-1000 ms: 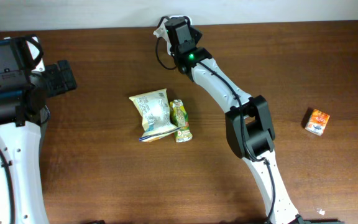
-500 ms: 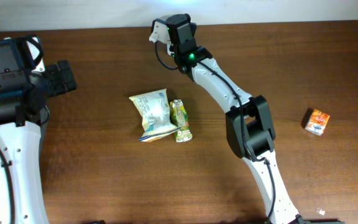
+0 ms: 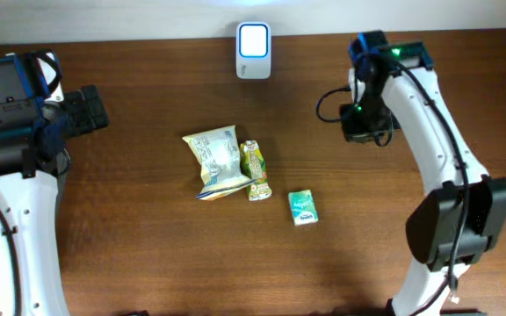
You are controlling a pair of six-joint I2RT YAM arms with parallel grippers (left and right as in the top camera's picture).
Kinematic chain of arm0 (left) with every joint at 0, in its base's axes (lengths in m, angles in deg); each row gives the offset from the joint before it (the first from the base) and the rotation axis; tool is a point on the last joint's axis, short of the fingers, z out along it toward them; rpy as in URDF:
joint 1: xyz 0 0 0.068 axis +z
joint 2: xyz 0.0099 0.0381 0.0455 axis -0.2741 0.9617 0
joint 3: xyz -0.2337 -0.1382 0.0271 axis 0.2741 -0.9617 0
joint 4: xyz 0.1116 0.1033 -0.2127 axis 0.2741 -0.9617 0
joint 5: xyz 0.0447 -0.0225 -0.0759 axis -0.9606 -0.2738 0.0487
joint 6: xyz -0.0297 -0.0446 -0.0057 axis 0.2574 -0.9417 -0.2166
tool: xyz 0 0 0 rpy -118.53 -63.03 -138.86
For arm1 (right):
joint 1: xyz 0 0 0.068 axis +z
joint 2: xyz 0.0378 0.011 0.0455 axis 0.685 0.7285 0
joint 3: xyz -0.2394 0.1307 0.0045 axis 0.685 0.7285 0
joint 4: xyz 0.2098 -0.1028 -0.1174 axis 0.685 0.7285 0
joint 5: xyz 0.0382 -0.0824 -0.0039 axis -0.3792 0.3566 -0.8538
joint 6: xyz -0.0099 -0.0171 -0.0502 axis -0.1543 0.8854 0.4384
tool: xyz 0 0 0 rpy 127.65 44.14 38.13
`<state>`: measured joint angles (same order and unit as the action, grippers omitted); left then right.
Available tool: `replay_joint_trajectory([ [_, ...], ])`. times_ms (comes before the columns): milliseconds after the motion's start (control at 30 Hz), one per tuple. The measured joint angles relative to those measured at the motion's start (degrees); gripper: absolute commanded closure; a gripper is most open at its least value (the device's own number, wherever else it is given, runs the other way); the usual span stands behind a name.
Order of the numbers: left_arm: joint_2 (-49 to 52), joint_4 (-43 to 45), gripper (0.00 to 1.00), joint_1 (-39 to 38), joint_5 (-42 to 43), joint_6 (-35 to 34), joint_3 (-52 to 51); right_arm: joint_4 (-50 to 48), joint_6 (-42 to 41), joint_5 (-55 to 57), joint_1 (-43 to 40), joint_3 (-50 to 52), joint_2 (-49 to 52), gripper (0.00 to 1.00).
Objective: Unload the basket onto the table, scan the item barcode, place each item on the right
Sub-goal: 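Carry the teal pack to the right side beside the orange pack and release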
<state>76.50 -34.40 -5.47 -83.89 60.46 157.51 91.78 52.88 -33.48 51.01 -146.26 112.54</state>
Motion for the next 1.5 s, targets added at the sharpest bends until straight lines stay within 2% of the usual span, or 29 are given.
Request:
replay_joint_trajectory([
  [33,0.00,0.02,0.01,0.00,0.00,0.00,0.00,-2.56,0.52,-3.78,-0.39,3.15,0.02,0.51],
  [100,0.00,0.00,0.01,0.00,0.02,0.00,0.00,-5.86,-0.09,-12.09,2.58,10.32,0.02,0.46],
  [200,0.00,0.00,0.01,0.00,0.00,0.00,0.00,-8.81,-1.64,-17.57,8.39,21.27,-0.17,0.34],
  [267,0.00,-0.02,0.01,0.00,0.02,0.00,0.00,-13.40,-1.84,-18.75,11.87,27.43,-0.04,0.10],
  [333,0.00,-0.11,0.01,0.00,0.02,0.00,0.00,-18.69,-1.62,-17.62,14.95,29.24,-0.07,0.09],
  [433,0.00,-0.02,0.01,0.00,0.02,0.00,0.00,-20.35,-1.84,-14.67,15.98,29.97,-0.09,0.09],
  [500,0.00,-0.04,0.01,0.00,0.02,0.00,0.00,-20.48,-5.40,-7.74,15.98,30.80,-0.09,0.09],
  [533,0.00,-0.02,0.01,0.00,0.00,0.00,0.00,-21.00,-6.32,-5.20,15.96,31.89,-0.09,0.11],
  [600,0.00,-0.04,0.01,0.00,0.02,0.00,0.00,-20.87,-7.50,-2.10,15.96,33.27,-0.09,0.32],
  [667,0.00,-0.02,0.01,0.00,0.02,0.00,0.00,-20.85,-8.31,-0.46,13.73,33.27,-0.09,0.41],
  [733,0.00,-0.04,0.01,0.00,0.02,0.00,0.00,-20.87,-8.48,0.92,10.82,33.27,-0.09,0.40],
  [967,0.00,-0.26,0.01,0.00,0.02,0.00,0.00,-23.23,-7.41,9.11,-14.73,32.61,-0.44,0.31],
  [1033,0.00,-0.39,0.01,0.00,0.02,0.00,0.00,-24.15,-7.50,9.01,-22.32,28.15,-0.42,0.28],
  [1100,0.00,-0.39,0.01,0.00,0.00,0.00,0.00,-22.29,-7.45,8.39,-22.80,24.35,0.02,0.25],
  [1133,0.00,-0.42,0.01,0.00,0.02,0.00,0.00,-19.89,-7.32,6.82,-22.73,17.55,-0.04,0.25],
  [1200,0.00,-0.48,0.01,0.00,0.02,0.00,0.00,-14.49,-6.27,3.61,-22.32,13.51,-0.20,0.37],
  [1300,0.00,-0.42,0.01,0.00,0.02,0.00,0.00,-2.67,-0.13,-5.16,-17.81,13.57,-0.20,0.96],
  [1400,0.00,-0.35,0.01,0.00,0.00,0.00,0.00,-2.05,2.95,-6.10,-13.42,21.11,-0.31,0.96],
  [1500,0.00,-0.39,0.01,0.00,0.02,0.00,0.00,-6.51,3.52,-3.87,-13.22,30.86,-0.31,0.96],
])
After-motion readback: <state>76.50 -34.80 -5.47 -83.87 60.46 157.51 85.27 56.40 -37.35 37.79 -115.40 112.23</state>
